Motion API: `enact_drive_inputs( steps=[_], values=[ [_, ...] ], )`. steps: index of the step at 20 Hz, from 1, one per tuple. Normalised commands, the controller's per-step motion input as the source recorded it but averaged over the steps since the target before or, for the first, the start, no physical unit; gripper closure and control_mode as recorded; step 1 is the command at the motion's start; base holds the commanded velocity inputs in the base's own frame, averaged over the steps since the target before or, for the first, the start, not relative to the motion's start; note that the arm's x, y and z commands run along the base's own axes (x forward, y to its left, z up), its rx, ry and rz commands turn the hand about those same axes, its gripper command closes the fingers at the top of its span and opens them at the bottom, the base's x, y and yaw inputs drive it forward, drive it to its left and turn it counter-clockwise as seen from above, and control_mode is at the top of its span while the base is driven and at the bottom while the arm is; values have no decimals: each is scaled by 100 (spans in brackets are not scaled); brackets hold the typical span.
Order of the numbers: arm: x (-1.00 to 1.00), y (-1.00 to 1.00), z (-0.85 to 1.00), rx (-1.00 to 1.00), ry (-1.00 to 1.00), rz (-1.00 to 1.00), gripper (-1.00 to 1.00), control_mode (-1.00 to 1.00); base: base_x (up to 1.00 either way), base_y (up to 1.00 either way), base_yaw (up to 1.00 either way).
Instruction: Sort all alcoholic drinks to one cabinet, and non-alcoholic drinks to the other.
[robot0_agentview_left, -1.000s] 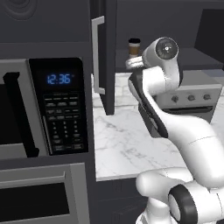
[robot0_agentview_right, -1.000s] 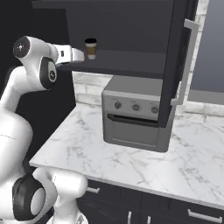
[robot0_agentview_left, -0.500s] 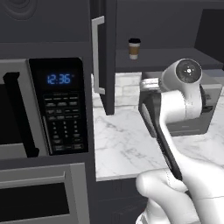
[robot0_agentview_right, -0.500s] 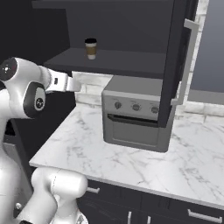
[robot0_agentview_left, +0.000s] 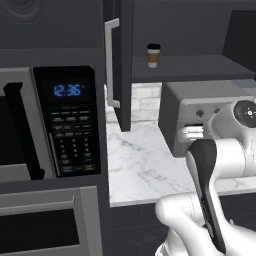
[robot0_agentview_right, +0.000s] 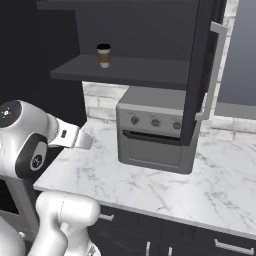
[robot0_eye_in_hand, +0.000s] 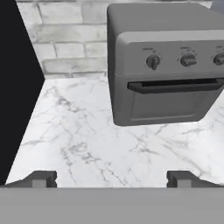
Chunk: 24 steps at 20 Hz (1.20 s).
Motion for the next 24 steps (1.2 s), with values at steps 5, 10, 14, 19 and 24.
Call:
enact_drive_inputs(
  steps=[5, 10, 14, 19, 24],
  values=[
    [-38, -1, -76, 0, 9, -1, -100, -100, 0, 0, 0],
    [-27, -1, -19, 0, 1, 0, -100, -100, 0, 0, 0],
    [0, 0, 0, 0, 0, 0, -100, 100, -86, 0, -1],
    [0, 0, 0, 0, 0, 0, -100, 100, -100, -8, -4],
    [0, 0, 0, 0, 0, 0, -100, 100, -72, -53, -3]
  ],
)
